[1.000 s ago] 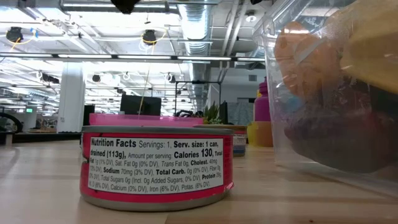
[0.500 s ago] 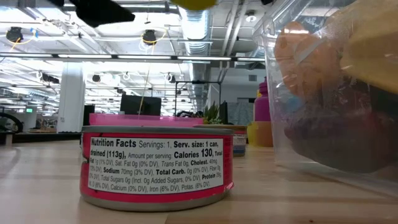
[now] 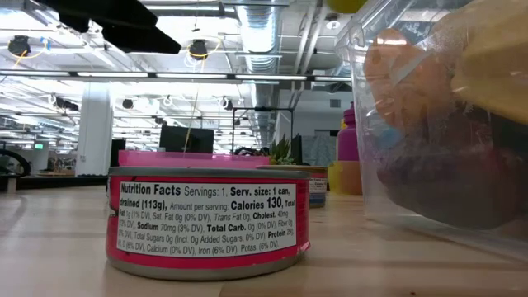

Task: Pick & Place Food Item
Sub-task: Put the green apple into the transparent bin

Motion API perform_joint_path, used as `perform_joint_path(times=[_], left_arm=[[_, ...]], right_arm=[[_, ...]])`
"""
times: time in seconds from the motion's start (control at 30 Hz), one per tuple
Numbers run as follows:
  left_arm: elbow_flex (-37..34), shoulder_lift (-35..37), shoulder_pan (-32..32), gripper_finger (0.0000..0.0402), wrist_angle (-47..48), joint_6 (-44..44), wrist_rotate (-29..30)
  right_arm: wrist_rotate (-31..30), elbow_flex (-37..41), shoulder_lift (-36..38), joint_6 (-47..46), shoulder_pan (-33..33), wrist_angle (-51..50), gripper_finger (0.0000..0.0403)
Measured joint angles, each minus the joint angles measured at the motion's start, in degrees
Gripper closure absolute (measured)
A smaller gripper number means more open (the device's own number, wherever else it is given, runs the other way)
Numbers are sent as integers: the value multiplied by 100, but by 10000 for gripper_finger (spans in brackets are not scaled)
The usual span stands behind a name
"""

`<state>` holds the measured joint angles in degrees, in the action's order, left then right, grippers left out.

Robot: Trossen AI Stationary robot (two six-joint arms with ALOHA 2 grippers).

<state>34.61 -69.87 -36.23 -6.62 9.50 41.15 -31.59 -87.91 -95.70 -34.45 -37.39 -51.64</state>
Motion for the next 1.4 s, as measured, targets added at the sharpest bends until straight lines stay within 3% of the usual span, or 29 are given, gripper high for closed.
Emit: perform_joint_path(times=[0.17, 0.37, 1.0, 1.4], left_arm=[[0, 0, 0, 33, 27, 2, 2], [0, 0, 0, 33, 27, 2, 0], [0, 0, 0, 37, 23, 4, 0], [0, 0, 0, 37, 133, 145, -1]], right_arm=[[493, -506, 0, -729, -144, -1338, 179], [988, -781, 0, -1398, -337, -2218, 179], [2117, -830, -15, -2448, -697, -3159, 180], [2251, -367, -28, -2667, -675, -3603, 180]])
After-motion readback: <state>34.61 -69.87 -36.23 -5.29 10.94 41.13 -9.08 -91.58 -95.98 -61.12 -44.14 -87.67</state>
